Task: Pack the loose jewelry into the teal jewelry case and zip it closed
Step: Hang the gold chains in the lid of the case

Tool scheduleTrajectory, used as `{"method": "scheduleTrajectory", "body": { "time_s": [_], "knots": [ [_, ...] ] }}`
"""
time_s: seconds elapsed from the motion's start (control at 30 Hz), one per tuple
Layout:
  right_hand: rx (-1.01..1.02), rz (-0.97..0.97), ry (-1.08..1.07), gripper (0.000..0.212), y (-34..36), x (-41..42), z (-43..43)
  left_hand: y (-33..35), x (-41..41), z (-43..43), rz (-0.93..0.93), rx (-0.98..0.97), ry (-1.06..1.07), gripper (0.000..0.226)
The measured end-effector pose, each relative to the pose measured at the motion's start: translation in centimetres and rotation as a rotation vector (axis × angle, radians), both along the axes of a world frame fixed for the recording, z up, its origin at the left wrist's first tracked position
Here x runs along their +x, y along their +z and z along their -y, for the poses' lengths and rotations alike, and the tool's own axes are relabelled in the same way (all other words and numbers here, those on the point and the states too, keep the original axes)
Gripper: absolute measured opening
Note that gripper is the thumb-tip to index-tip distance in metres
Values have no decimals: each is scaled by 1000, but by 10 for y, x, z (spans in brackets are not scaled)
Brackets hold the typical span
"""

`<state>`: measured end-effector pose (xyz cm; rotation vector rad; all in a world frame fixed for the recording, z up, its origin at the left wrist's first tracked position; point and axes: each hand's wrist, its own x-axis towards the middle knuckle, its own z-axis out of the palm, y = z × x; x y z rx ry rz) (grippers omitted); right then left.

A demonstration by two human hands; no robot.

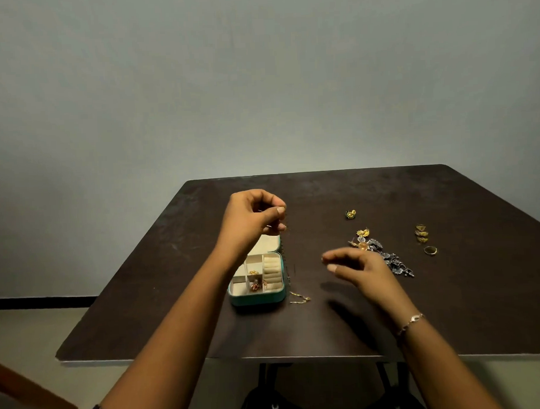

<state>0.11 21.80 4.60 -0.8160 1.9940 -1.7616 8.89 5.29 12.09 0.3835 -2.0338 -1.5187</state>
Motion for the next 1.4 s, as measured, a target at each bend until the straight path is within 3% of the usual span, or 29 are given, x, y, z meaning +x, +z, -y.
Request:
{"method": "scheduleTrajectory", "body": {
  "time_s": [0.13,0.27,0.87,1.1,1.23,1.4],
  "knots": [
    [-208,-20,97,21,28,3,22,1,-6,-6,46,-180,-14,18],
    [-241,61,128,16,38,7,37,0,-9,-10,52,-238,-13,20],
    [-186,142,33,13,6,10,8,13,-1,10,-158,-92,213,15],
    [-120,38,115,12,14,13,11,13,-1,1,-106,-103,97,17],
    [-221,-52,78,22,24,14,25,10,-5,-10,-68,-146,50,19],
    [-360,60,67,15,36,17,37,7,-8,-16,-25,-202,9,19]
  ]
}}
